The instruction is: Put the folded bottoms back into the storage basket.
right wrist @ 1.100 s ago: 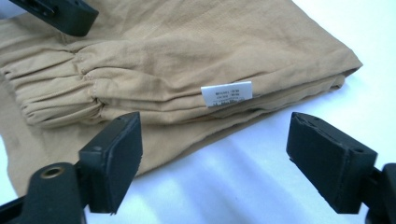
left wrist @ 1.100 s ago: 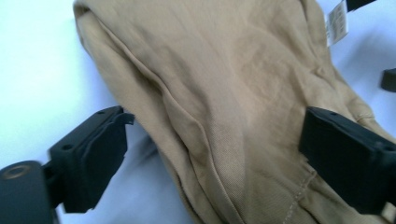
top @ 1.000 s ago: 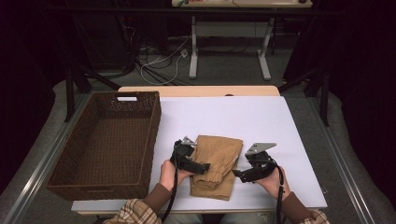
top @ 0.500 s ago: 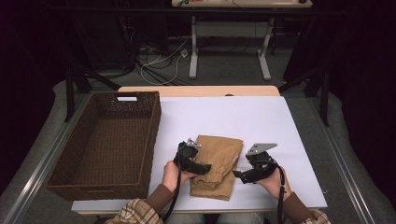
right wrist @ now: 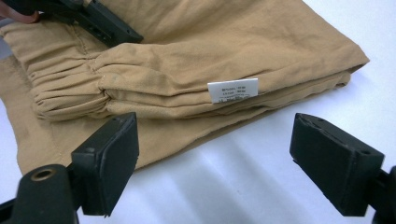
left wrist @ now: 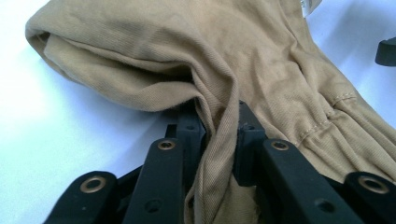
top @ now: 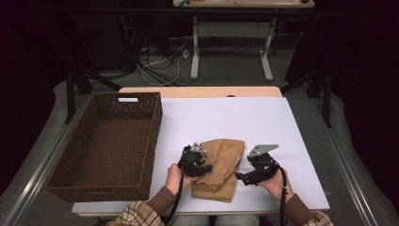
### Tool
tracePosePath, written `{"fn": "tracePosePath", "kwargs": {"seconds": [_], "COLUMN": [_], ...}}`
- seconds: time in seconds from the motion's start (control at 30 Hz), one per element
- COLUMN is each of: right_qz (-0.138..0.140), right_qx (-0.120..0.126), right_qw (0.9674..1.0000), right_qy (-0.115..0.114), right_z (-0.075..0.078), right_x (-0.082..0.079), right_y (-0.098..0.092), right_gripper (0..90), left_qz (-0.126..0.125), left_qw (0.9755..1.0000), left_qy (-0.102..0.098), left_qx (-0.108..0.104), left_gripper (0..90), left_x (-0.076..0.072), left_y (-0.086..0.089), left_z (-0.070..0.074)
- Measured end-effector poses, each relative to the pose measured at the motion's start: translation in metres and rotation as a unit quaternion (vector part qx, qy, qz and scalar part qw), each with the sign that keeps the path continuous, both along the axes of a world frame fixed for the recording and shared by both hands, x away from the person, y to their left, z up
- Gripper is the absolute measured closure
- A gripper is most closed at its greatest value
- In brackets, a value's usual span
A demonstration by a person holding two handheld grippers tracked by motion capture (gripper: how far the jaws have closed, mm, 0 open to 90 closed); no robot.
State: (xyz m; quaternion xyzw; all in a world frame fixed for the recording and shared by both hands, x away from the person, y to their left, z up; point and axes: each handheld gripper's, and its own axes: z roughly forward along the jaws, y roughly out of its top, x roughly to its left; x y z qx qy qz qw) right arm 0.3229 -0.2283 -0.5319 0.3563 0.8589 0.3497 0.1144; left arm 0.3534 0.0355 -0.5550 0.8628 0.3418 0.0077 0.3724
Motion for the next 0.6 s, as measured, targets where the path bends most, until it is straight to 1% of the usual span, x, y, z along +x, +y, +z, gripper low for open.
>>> {"fn": "tracePosePath", "kwargs": {"seconds": [0.1,0.3,0.6], "right_qz": [0.001,-0.001,0.001], "right_qx": [0.002,0.004,0.004], "right_qw": [1.0,1.0,1.0], "right_qy": [0.0,-0.001,-0.002], "right_z": [0.0,0.001,0.001], "right_x": [0.0,0.0,0.0], "right_y": [0.0,-0.003,-0.005], "right_gripper": [15.0,15.0,14.5], "left_qz": [0.001,0.007,0.004], "left_qw": [1.0,0.9998,0.9994], "left_qy": [0.004,0.004,-0.005], "left_qx": [-0.005,-0.02,-0.034], "left_gripper": [78.4,79.2,79.5], "left_x": [0.001,0.001,0.001], "left_y": [0.002,0.005,0.01], "left_z": [0.0,0.002,0.01]}}
